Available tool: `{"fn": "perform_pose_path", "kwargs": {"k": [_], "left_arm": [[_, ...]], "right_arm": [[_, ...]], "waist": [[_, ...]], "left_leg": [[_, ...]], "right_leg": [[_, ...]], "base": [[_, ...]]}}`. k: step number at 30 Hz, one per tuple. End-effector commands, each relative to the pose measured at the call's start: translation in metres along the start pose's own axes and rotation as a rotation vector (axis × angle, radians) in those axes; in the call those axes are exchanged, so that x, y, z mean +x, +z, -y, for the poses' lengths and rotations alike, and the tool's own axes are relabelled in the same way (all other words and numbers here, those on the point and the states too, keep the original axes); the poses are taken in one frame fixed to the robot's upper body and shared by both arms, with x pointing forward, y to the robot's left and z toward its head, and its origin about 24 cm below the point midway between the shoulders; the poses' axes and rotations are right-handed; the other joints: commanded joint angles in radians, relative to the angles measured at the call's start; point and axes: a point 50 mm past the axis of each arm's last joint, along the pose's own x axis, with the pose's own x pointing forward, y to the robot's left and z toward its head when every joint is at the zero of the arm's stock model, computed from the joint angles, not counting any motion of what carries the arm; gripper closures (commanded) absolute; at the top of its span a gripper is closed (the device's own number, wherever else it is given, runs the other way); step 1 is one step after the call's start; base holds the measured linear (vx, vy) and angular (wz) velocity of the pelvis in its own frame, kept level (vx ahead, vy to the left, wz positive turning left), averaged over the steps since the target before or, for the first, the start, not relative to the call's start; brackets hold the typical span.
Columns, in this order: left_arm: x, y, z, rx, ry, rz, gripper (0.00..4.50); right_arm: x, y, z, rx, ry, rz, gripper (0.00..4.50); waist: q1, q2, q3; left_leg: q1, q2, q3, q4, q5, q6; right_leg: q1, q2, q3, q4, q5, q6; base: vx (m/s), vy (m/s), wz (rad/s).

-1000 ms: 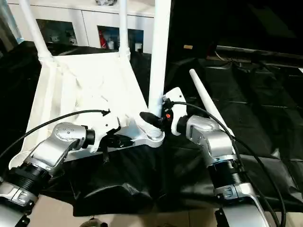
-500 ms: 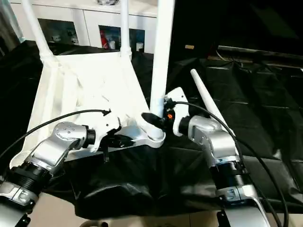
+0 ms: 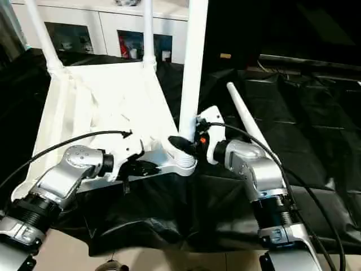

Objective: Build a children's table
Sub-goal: Insert table leg to table base

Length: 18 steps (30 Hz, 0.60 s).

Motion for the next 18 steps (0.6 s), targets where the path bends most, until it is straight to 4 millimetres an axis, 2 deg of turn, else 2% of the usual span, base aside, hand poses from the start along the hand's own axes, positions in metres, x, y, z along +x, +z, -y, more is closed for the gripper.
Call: {"fn": "perform_pose_path", "kwargs": {"k": [1, 2, 3, 5, 9, 12, 15, 18], "left_arm": [[0.001, 0.003, -0.002, 0.019, -0.006, 0.001, 4.50], [0.001, 0.003, -0.002, 0.020, -0.006, 0.000, 4.50], [0.000, 0.003, -0.002, 0.021, -0.006, -0.003, 4.50], [0.000, 0.002, -0.002, 0.022, -0.006, -0.004, 4.50], [-0.001, 0.002, -0.004, 0.026, -0.002, -0.010, 4.50], [-0.002, 0.003, -0.005, 0.028, 0.003, -0.011, 4.50], [-0.002, 0.003, -0.006, 0.030, 0.004, -0.012, 4.50], [-0.002, 0.003, -0.006, 0.032, 0.007, -0.010, 4.50]], "right_arm": [[-0.003, 0.001, 0.003, 0.006, -0.022, 0.019, 2.59], [-0.002, -0.001, 0.003, 0.011, -0.024, 0.018, 2.59], [-0.002, -0.006, 0.004, 0.025, -0.033, 0.015, 2.59], [-0.002, -0.008, 0.004, 0.030, -0.038, 0.016, 2.59], [-0.003, -0.017, 0.009, 0.065, -0.086, 0.038, 2.59], [-0.003, -0.021, 0.009, 0.087, -0.092, 0.049, 2.59], [-0.005, -0.025, 0.007, 0.111, -0.088, 0.072, 2.59], [-0.006, -0.030, 0.006, 0.126, -0.088, 0.082, 2.59]], "waist": [[-0.001, 0.001, -0.067], [-0.001, 0.001, -0.067], [0.000, 0.006, -0.067], [0.000, 0.003, -0.067], [-0.002, 0.009, -0.067], [-0.001, 0.009, -0.067], [-0.001, 0.015, -0.067], [-0.002, 0.013, -0.067]], "left_leg": [[0.023, 0.029, -0.023, -0.075, -0.305, -0.039], [0.023, 0.030, -0.023, -0.075, -0.307, -0.040], [0.023, 0.030, -0.023, -0.075, -0.308, -0.042], [0.023, 0.029, -0.023, -0.075, -0.313, -0.042], [0.025, 0.029, -0.024, -0.076, -0.325, -0.046], [0.024, 0.030, -0.024, -0.078, -0.328, -0.047], [0.025, 0.030, -0.025, -0.078, -0.338, -0.049], [0.025, 0.030, -0.025, -0.078, -0.343, -0.048]], "right_leg": [[0.031, -0.077, 0.042, -0.093, -0.369, -0.148], [0.031, -0.077, 0.042, -0.093, -0.370, -0.148], [0.030, -0.078, 0.043, -0.093, -0.366, -0.149], [0.031, -0.078, 0.042, -0.094, -0.369, -0.149], [0.028, -0.078, 0.042, -0.095, -0.372, -0.154], [0.030, -0.076, 0.042, -0.093, -0.355, -0.157], [0.030, -0.077, 0.043, -0.094, -0.353, -0.162], [0.031, -0.077, 0.042, -0.094, -0.354, -0.163]], "base": [[0.000, 0.000, 0.00], [0.000, 0.000, 0.00], [0.000, 0.000, 0.00], [0.000, 0.000, 0.00], [0.000, 0.000, 0.00], [0.000, 0.000, 0.00], [0.000, 0.000, 0.00], [0.000, 0.000, 0.00]]}}
